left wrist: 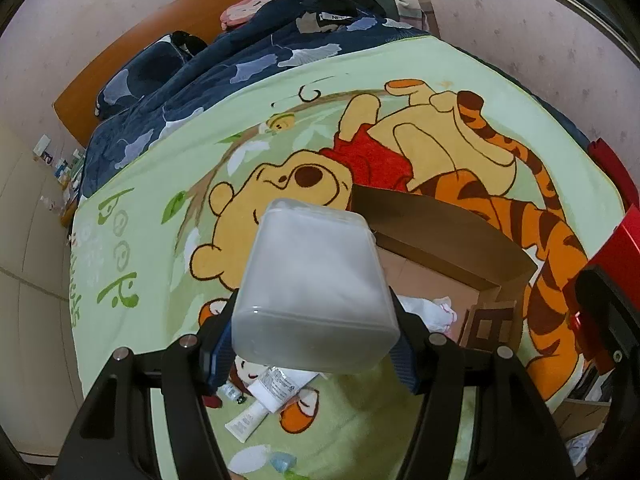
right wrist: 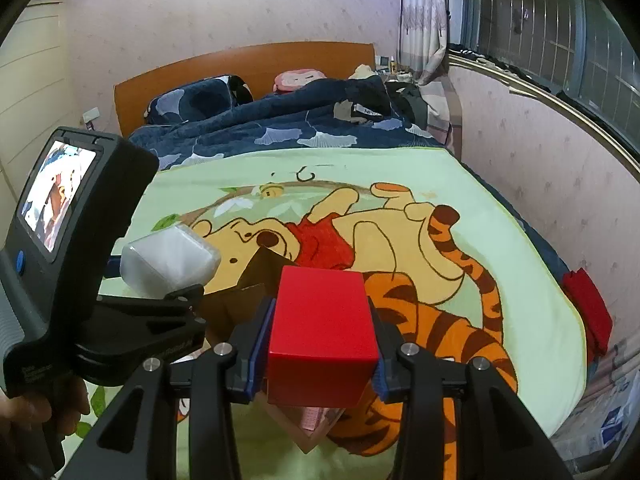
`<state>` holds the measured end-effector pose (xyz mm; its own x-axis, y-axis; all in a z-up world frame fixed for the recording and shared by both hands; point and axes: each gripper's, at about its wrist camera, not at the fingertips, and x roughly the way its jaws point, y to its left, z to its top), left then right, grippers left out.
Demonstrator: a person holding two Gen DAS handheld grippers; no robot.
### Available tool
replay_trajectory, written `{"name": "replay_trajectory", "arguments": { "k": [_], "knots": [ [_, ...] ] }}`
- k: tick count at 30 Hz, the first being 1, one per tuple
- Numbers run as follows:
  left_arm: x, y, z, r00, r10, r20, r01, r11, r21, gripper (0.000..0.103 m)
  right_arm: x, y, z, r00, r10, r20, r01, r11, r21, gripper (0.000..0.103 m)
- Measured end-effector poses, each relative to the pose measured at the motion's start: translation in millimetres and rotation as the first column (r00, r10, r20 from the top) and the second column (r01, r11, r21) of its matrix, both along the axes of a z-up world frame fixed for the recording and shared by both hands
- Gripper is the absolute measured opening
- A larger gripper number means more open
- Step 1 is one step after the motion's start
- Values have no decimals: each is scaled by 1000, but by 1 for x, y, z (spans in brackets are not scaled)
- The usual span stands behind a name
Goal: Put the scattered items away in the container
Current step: 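Hold the plastic box and red cube above the cardboard box opening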
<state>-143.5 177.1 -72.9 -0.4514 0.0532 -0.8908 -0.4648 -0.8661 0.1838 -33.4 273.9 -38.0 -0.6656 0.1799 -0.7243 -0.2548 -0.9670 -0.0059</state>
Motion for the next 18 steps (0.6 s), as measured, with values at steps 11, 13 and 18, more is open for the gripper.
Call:
{"name": "replay_trajectory", "arguments": {
  "k": [11,13,18],
  "knots": [
    [-7,16,-13,999,-36,14,37,999,-18,65,-10,5,-11,1000,-3,26,3,1000,-1,41],
    [-9,19,-16,999,-47,16,47,999,-23,65,-12,6,-14,999,-5,32,5,1000,-1,41],
    [-12,26,-27,997,-68,26,69,997,-42,65,-17,9,-25,999,-6,50,6,1000,-5,41]
  ]
}}
